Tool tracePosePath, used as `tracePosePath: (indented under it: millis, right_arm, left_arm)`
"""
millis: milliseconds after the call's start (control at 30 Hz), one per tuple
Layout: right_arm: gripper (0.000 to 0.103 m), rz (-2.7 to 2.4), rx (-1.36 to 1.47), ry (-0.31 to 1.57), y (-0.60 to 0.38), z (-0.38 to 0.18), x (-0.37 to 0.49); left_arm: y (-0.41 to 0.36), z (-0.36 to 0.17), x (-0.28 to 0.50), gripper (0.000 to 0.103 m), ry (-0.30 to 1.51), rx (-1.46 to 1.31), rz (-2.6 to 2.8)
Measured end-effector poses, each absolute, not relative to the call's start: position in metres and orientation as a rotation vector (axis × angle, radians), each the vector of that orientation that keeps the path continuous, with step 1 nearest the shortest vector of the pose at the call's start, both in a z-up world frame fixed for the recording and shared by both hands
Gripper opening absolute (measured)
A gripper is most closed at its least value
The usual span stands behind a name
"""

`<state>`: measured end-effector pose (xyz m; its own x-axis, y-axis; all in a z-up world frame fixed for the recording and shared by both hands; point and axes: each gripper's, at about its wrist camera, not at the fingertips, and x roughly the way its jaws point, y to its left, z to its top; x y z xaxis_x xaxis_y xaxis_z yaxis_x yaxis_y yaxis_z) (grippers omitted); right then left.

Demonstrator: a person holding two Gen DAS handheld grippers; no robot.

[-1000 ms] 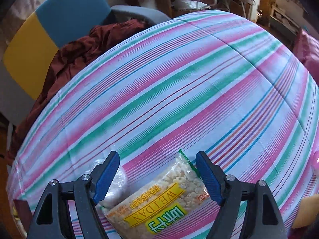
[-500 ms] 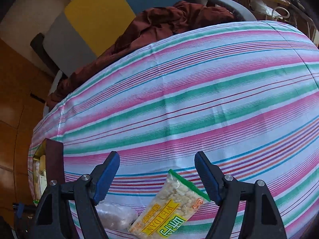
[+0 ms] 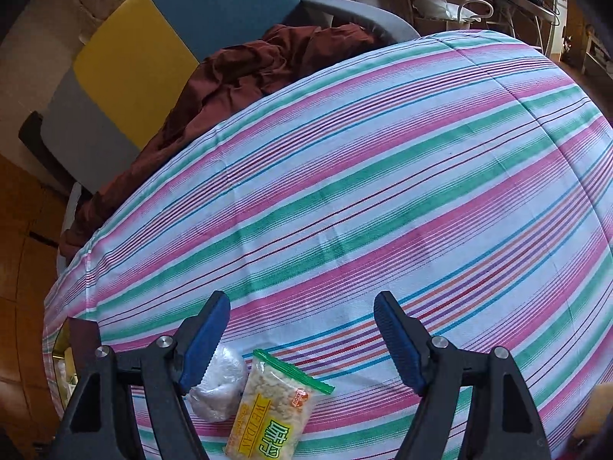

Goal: Organize objects
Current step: 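Grasp the clear plastic bag with the left gripper and lift it, then grasp the second WEIDAN packet with the right gripper while the left holds the bag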

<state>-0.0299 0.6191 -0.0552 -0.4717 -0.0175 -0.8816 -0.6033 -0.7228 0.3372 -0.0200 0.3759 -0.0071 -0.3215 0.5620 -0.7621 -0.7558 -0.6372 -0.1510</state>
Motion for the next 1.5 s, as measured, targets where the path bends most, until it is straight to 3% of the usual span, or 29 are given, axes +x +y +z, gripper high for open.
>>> tracePosePath:
  millis: [100,500,533,600,1167,1500]
  right_arm:
    - [0.079,2.218,-1.341,0.920,0.623,-0.054,-0.028]
    - [0.079,2.185,-1.350,0.956,0.632,-0.056,-0.029]
    - [0.079,2.188,-1.349,0.955,0.633,-0.056,-0.026]
    - [0.079,2.185,-1.352,0.954,0.635,-0.057,-0.025]
    - [0.079,2.194,-1.409,0.882,0.630,-0.069,-0.038]
    - [0.079,2.111,-1.442,0.879,0.622,-0.070,-0.027]
  left_arm:
    - [0.406,-0.022,-0.024,0.055,0.357,-1.048,2.004]
    - [0.476,-0.079,-0.056,0.060,0.415,-1.180,1.909]
    - [0.479,-0.084,-0.061,0.058,0.410,-1.204,1.909]
    - [0.481,-0.089,-0.065,0.036,0.410,-1.204,1.932]
    - [0.370,-0.090,0.001,0.035,0.397,-1.122,2.113]
    - [0.352,-0.096,0.012,0.035,0.370,-1.034,2.110]
